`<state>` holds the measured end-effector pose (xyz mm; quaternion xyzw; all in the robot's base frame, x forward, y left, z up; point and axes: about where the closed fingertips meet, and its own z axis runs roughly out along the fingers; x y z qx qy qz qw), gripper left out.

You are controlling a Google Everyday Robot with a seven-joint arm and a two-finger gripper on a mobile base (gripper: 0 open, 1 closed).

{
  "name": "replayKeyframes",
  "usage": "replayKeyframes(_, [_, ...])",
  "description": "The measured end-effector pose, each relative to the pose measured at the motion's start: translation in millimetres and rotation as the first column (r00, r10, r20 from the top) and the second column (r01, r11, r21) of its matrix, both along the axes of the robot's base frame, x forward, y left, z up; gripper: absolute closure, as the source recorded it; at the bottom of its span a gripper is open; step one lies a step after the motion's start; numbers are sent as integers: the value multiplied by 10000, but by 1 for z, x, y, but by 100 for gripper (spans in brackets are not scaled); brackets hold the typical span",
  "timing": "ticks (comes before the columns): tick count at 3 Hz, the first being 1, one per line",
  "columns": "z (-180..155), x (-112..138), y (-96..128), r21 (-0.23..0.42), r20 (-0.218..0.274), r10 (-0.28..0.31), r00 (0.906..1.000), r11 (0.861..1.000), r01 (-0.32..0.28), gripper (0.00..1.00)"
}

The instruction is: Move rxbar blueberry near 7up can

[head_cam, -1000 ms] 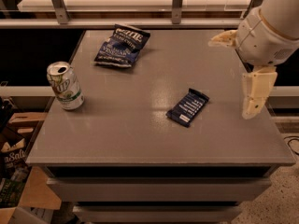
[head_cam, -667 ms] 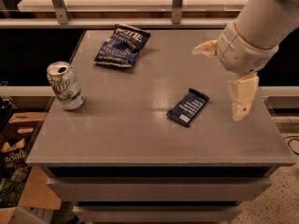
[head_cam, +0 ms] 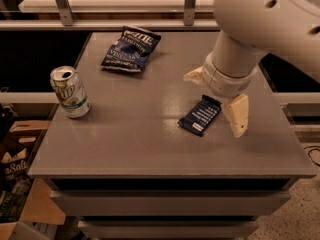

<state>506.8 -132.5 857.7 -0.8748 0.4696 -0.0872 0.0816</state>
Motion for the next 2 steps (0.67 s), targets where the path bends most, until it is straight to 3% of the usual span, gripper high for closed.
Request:
replayKeyframes(1, [-23,5,8,-723,-224,652,9976,9952,-667,0])
replayKeyframes(2, [-38,7,14,-1243,-514,1133,9922,9851,-1189,18])
